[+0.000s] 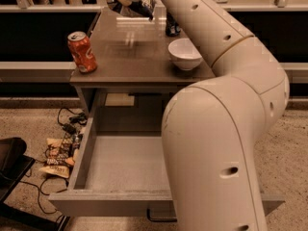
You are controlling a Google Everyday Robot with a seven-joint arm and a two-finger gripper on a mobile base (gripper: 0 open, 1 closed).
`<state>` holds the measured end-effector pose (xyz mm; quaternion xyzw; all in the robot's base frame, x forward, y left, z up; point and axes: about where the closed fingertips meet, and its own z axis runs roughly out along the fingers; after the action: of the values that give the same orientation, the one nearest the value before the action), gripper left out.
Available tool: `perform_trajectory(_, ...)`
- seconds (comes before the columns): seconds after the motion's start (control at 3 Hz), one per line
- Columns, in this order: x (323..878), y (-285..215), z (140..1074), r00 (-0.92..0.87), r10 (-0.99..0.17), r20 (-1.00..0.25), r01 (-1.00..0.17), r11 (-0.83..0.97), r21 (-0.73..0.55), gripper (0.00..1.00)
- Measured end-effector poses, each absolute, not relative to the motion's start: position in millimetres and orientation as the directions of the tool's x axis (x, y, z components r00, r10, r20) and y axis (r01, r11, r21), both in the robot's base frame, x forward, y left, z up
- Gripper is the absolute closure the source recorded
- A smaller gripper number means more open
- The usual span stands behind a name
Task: Place blue chip bag into top drawer
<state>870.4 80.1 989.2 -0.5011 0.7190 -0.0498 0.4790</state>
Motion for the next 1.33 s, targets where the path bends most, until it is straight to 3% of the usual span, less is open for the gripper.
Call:
perform_trajectory(0.33, 845.8, 56.7, 1039.9, -0.024, -0.744, -0.667, -0.641, 0.524, -0.561, 1.00)
perform_trajectory(1.0, 717.9, -2.0, 1100.0, -0.063, -0.693, -0.718, -0.618, 0.592, -0.517, 1.00)
perform_trajectory(1.33, 658.6, -16.4, 1084.7, -0.075, -0.699, -0.711, -0.652, 0.573, -0.496, 1.00)
